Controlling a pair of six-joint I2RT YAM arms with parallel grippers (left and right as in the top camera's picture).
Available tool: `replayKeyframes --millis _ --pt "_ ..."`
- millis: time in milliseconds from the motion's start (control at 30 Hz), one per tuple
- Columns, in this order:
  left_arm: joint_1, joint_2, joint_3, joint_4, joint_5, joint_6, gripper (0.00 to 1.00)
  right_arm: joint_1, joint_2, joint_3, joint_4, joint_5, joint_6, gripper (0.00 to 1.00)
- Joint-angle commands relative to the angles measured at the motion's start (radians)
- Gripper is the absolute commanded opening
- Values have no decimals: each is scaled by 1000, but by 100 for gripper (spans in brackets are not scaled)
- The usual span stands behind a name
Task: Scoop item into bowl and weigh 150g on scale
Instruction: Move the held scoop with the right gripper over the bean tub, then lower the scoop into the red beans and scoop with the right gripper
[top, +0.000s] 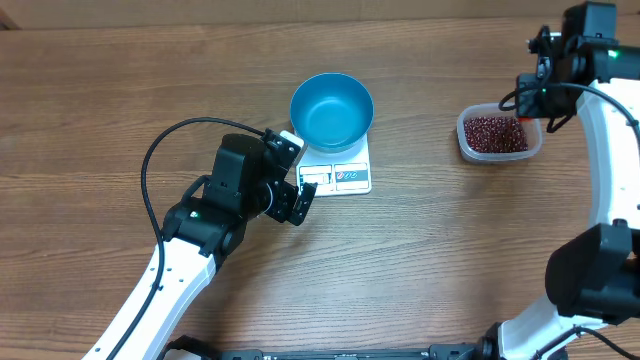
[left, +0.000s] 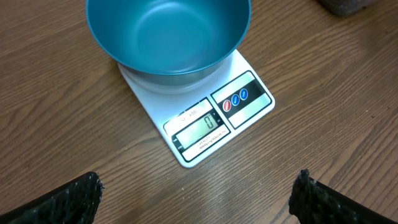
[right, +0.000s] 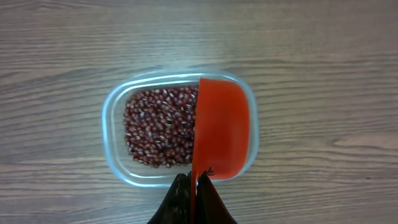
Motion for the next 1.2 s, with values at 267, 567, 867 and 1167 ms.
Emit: replayKeyframes --millis 267,567,867,1167 --pt "3 2 15 3 12 7 100 -105 12 -16 8 -232 -74 4" --pt "3 2 15 4 12 7 100 -105 12 -67 34 -229 -74 4" --pt "3 2 15 4 12 7 100 -105 12 -77 50 -228 -71 4" --pt "3 2 15 4 12 7 100 -105 15 -132 95 -209 -85 4"
